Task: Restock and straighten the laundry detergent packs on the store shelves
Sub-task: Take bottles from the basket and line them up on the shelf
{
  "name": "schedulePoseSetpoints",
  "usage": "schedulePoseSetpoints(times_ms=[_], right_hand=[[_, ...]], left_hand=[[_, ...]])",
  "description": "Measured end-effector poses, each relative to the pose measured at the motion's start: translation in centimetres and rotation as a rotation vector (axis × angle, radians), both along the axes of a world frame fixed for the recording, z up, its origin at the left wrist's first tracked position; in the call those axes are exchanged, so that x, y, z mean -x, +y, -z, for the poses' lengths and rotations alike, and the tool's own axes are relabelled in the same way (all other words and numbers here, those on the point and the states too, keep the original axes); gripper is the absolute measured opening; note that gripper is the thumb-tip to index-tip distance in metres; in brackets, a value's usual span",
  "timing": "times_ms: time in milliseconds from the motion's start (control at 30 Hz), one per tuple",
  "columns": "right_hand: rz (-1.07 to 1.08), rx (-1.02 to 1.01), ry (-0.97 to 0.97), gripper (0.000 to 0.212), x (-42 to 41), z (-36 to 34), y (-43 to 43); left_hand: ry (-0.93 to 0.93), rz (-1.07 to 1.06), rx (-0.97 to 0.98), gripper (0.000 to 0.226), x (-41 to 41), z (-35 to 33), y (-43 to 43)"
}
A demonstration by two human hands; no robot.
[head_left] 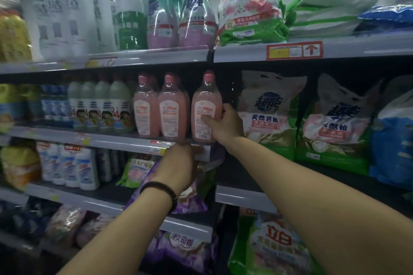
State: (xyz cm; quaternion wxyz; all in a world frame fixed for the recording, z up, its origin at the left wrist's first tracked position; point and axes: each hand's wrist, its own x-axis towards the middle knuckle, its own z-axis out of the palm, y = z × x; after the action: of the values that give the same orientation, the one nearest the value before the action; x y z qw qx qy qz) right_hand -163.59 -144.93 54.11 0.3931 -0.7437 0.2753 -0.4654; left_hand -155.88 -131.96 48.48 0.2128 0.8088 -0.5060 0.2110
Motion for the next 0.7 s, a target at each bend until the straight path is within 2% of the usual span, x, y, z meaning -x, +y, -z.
schedulePoseSetpoints(times_ms=[300,400,533,600,700], right_hand=[[0.015,0.087,0.124,0.05,-1.3,0.3,0.9],[-0.022,0.06,0.149,0.051,-0.6,0.6,0.8],[-0.03,0.016,0.077,0.056,1.3,3.0,1.6],[-0.014,-0.033,0.014,0.047,2.9,4.4,2.4],[-0.095,-0.118,-0.083,0.01,7.2,6.2,3.3]], left_hand=[[-0.007,-0.039,-0.127,0.048,0.4,0.1,-1.7],[-0.01,-0.058,-0.141,0.047,0.7,0.0,-1.8],[0.071,-0.01,-0.087,0.044,0.9,0.5,-1.6],[0.113,0.003,-0.067,0.04,1.2,0.8,-1.4],[0.079,0.017,-0.048,0.042,1.8,1.4,-0.6]])
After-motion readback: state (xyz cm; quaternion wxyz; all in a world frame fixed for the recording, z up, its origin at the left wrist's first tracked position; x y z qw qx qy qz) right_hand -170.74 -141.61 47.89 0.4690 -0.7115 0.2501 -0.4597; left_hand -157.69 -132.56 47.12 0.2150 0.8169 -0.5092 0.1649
